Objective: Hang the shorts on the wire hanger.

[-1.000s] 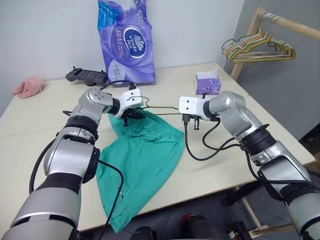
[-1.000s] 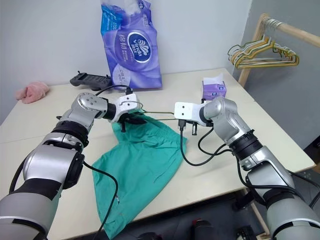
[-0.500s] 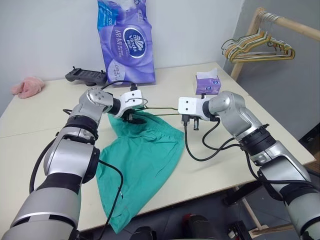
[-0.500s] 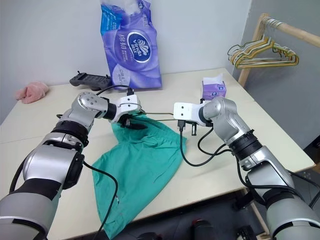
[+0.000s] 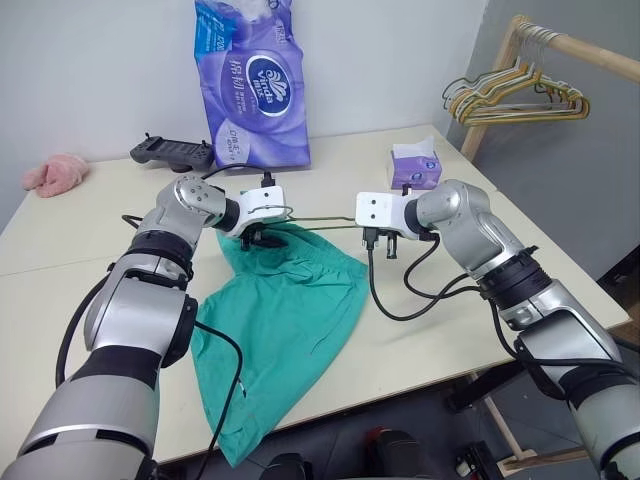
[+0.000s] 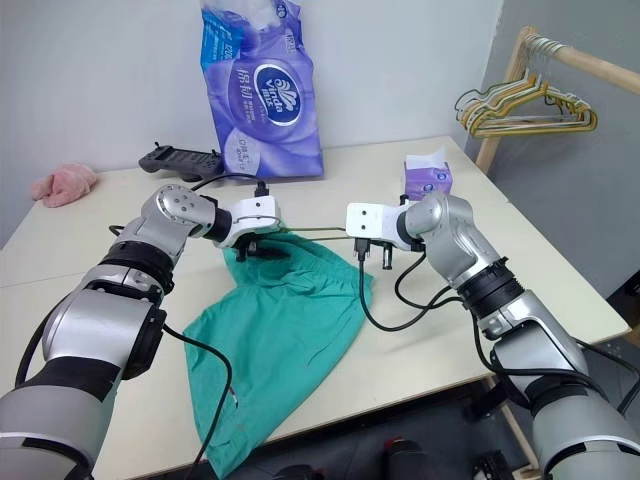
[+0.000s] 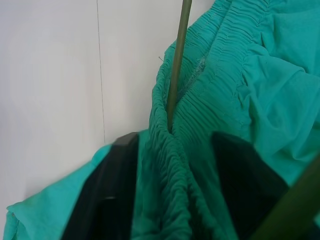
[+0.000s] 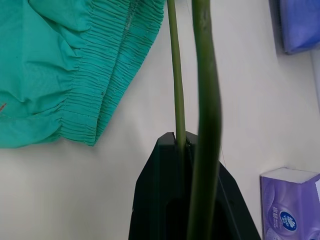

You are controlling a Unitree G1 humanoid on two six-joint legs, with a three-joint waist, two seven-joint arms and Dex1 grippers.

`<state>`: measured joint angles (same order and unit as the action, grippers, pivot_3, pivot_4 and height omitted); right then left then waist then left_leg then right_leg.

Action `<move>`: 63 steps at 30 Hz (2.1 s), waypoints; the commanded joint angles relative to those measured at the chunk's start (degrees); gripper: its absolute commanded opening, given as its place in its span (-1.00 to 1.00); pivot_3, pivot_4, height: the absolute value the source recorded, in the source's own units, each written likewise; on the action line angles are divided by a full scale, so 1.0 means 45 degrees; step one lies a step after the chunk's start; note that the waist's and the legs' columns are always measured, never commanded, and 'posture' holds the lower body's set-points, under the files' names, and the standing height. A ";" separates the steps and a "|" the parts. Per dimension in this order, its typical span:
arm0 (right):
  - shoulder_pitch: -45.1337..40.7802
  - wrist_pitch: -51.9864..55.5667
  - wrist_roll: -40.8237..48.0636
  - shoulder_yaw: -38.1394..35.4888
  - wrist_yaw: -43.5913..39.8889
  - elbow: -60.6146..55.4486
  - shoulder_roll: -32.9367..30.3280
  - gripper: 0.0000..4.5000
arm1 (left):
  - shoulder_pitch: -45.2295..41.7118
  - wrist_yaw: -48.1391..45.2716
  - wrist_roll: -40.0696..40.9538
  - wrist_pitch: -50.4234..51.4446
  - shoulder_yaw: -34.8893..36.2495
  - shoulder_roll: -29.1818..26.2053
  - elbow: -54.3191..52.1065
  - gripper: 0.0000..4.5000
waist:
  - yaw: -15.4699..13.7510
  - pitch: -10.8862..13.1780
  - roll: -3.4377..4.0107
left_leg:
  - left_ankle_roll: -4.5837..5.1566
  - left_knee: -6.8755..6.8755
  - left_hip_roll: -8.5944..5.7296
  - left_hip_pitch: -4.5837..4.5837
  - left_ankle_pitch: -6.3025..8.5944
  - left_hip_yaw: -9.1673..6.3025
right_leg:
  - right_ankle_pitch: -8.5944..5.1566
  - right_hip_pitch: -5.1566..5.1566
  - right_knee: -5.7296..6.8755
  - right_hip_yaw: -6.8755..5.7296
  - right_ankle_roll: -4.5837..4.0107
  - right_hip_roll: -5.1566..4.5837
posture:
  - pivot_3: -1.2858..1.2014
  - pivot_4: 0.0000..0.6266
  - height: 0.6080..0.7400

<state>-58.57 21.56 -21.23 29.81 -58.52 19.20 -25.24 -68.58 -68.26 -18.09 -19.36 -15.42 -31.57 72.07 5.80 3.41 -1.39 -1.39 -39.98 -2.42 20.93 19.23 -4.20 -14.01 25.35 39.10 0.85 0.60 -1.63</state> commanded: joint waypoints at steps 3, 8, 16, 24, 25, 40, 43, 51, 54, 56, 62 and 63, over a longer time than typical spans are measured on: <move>-0.0579 -0.0212 0.0059 -0.0444 0.0085 -0.0327 0.0003 -1.00 | -0.0356 0.0151 0.0193 -0.0055 0.0211 0.0009 -0.0289 -0.94 | 0.0002 0.0000 0.0000 | 0.0000 0.0000 0.0000 0.0000 0.0000 0.0001 | 0.0000 0.0000 0.0000 0.0000 0.0000 0.0000 | -0.03 -0.97 1.00; -0.0549 -0.0142 0.0086 -0.0461 0.0049 -0.0430 0.0007 -1.00 | -0.0426 0.0519 -0.0071 -0.0003 0.0017 0.0063 -0.0260 -0.99 | 0.0008 0.0000 0.0000 | 0.0000 0.0000 0.0000 0.0000 0.0000 0.0000 | 0.0000 0.0000 0.0000 0.0000 0.0000 0.0000 | -0.03 -0.97 1.00; -0.0141 0.0419 0.1042 -0.0746 -0.1054 -0.1191 -0.0029 -0.41 | -0.0415 0.0451 0.0042 0.0036 0.0118 0.0154 -0.0283 -1.00 | 0.0078 0.0000 0.0000 | 0.0000 0.0001 0.0002 0.0000 0.0000 -0.0004 | 0.0000 -0.0001 -0.0001 -0.0004 0.0000 0.0000 | -0.04 -0.95 1.00; 0.0548 0.1056 0.1352 -0.1411 -0.1370 -0.2369 -0.1452 0.82 | -0.0338 0.0886 0.0115 0.0195 0.0261 -0.0048 -0.0241 -1.00 | 0.0057 0.0001 0.0000 | 0.0001 0.0000 0.0000 0.0007 0.0000 -0.0008 | 0.0000 0.0000 -0.0003 -0.0006 0.0000 -0.0003 | -0.04 -0.92 1.00; 0.0853 0.1196 0.1364 -0.1589 -0.1474 -0.2790 -0.1932 0.97 | -0.0285 0.0862 0.0146 0.0210 0.0291 -0.0142 -0.0251 -1.00 | 0.0042 0.0001 0.0000 | 0.0001 -0.0004 -0.0003 0.0020 0.0000 -0.0015 | 0.0000 0.0000 -0.0009 -0.0016 0.0001 -0.0010 | -0.03 -0.91 1.00; 0.4130 0.9915 0.5806 -0.5849 0.0267 -0.6772 0.0137 0.99 | 0.0361 -0.0528 0.2611 0.1689 0.2326 -0.0468 -0.0912 -1.00 | 0.0023 -0.0011 -0.0016 | 0.0007 -0.0004 0.0001 0.0013 0.0003 -0.0001 | 0.0000 -0.0003 -0.0002 -0.0003 0.0001 -0.0010 | -0.05 -0.90 1.00; 0.3675 1.0169 0.6969 -0.6858 0.0977 -0.4922 0.1843 0.99 | 0.0495 -0.1244 0.2945 0.2237 0.2483 -0.0600 -0.1381 -1.00 | 0.0027 -0.0019 -0.0020 | 0.0003 -0.0009 -0.0006 0.0011 0.0001 -0.0007 | 0.0000 -0.0009 0.0000 -0.0010 0.0001 -0.0017 | -0.04 -0.92 1.00; 0.2663 0.7843 0.7510 -0.6825 0.1898 -0.0378 0.2565 0.99 | 0.0814 -0.1662 0.3233 0.2792 0.2557 -0.0915 -0.2365 -1.00 | 0.0136 -0.0058 -0.0011 | 0.0001 0.0001 -0.0006 0.0009 0.0000 -0.0012 | 0.0000 -0.0005 -0.0002 -0.0013 0.0001 -0.0018 | -0.02 -0.96 1.00; 0.2441 0.6745 0.7267 -0.6551 0.2185 0.1164 0.2604 0.99 | 0.1006 -0.1765 0.3363 0.2938 0.2591 -0.1037 -0.2706 -1.00 | 0.0170 -0.0078 -0.0012 | 0.0001 0.0003 -0.0006 0.0009 0.0000 -0.0011 | 0.0000 -0.0004 -0.0001 -0.0011 0.0001 -0.0018 | 0.01 -0.99 1.00; 0.2310 0.6263 0.7282 -0.6436 0.2201 0.1906 0.2659 0.99 | 0.1143 -0.1797 0.3446 0.3065 0.2612 -0.1087 -0.2946 -1.00 | 0.0175 -0.0092 -0.0010 | 0.0001 0.0005 -0.0006 0.0008 0.0000 -0.0009 | 0.0000 -0.0002 0.0000 -0.0008 0.0001 -0.0018 | 0.02 -1.00 1.00; 0.1777 0.5207 0.7430 -0.6371 0.2283 0.3683 0.3061 0.99 | 0.1350 -0.1692 0.3635 0.3348 0.2674 -0.1139 -0.3439 -1.00 | 0.0164 -0.0126 -0.0012 | 0.0000 0.0007 -0.0005 0.0009 0.0000 -0.0009 | 0.0000 -0.0002 -0.0002 -0.0006 0.0001 -0.0018 | 0.02 -1.00 1.00; 0.1659 0.5083 0.7482 -0.6425 0.2298 0.3893 0.3146 0.99 | 0.1370 -0.1678 0.3668 0.3405 0.2682 -0.1136 -0.3506 -1.00 | 0.0164 -0.0127 -0.0012 | 0.0000 0.0007 -0.0005 0.0010 0.0000 -0.0010 | 0.0000 -0.0002 -0.0002 -0.0008 0.0001 -0.0018 | 0.03 -1.00 1.00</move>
<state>-48.83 46.36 11.45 1.56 -48.34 36.48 -11.56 -61.69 -75.90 -3.24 -4.11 -4.60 -35.92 58.69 6.54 2.83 -1.44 -1.39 -39.94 -2.44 20.97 19.23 -4.24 -14.01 25.34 39.09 0.82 0.60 -1.71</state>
